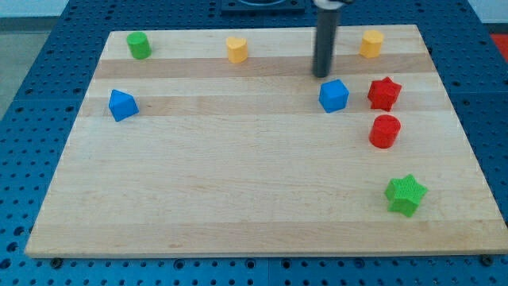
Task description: Move the cube to the bottom center of the board
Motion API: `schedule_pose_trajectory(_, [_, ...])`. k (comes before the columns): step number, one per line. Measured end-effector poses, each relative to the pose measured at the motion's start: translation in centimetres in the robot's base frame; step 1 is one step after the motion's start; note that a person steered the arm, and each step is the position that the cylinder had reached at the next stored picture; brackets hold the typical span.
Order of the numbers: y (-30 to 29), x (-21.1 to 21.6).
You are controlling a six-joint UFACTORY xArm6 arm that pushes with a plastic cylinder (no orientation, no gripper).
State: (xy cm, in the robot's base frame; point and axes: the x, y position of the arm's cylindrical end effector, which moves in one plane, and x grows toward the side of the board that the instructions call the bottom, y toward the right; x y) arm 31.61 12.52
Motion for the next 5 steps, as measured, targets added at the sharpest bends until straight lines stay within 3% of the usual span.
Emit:
schedule_pose_trajectory(1, [0.4, 3.4])
schedule_pose_trajectory(2, [-4.2, 6.4])
schedule_pose_trajectory(4, [-6.0, 6.4])
schedule_pose_trajectory(5, [-5.0, 4.1])
